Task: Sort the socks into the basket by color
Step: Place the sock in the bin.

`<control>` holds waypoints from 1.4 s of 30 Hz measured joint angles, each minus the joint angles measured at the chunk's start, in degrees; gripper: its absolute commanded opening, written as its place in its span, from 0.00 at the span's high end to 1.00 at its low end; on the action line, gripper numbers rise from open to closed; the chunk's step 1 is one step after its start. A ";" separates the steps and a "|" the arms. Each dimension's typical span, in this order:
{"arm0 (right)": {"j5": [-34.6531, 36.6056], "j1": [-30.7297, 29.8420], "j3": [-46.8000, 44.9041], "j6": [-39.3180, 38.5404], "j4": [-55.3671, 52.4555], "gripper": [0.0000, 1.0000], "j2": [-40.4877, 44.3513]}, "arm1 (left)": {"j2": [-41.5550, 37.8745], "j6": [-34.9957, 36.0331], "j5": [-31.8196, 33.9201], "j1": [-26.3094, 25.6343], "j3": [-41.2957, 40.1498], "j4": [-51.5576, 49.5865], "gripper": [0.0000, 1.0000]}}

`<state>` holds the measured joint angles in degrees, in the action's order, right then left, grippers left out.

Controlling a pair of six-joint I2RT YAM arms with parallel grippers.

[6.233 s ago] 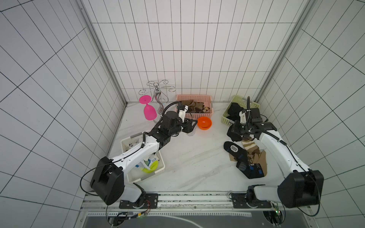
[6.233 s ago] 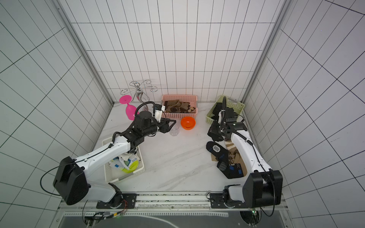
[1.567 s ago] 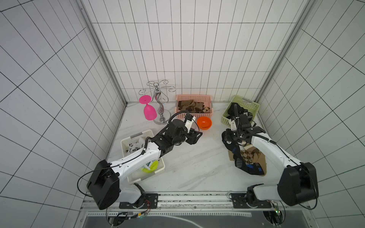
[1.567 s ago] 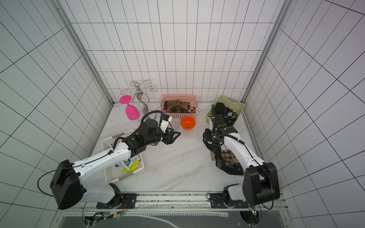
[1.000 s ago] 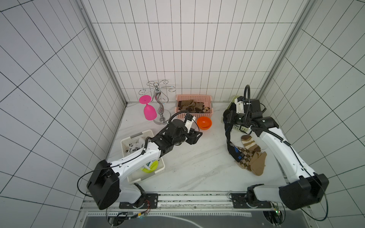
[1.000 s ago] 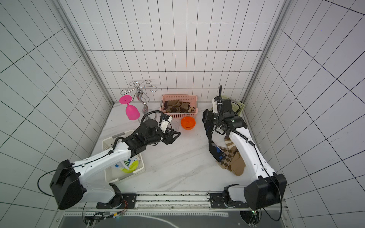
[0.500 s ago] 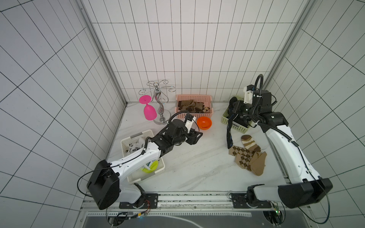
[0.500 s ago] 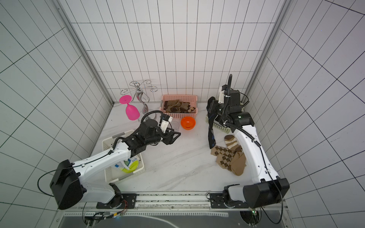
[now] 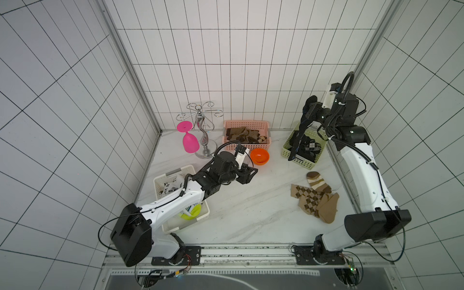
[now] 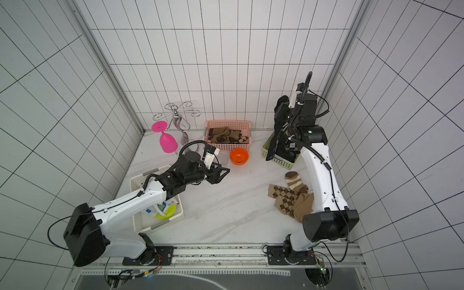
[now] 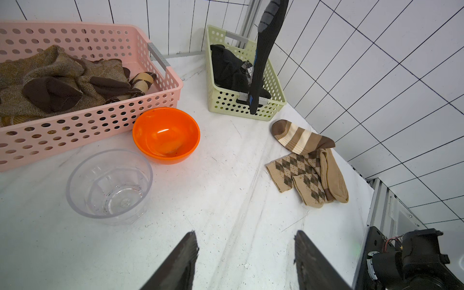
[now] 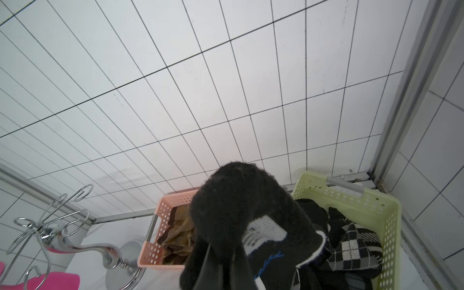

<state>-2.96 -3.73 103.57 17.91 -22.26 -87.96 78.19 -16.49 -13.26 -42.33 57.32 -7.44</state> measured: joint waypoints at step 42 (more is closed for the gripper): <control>10.97 4.85 -15.30 -0.85 17.46 1.00 -7.17 | 5.33 -0.20 -0.09 0.00 3.43 -1.09 0.38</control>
<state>8.01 1.13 88.27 17.06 -4.80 -95.13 83.53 -16.69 -13.34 -42.33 60.75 -8.54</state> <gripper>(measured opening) 0.051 0.622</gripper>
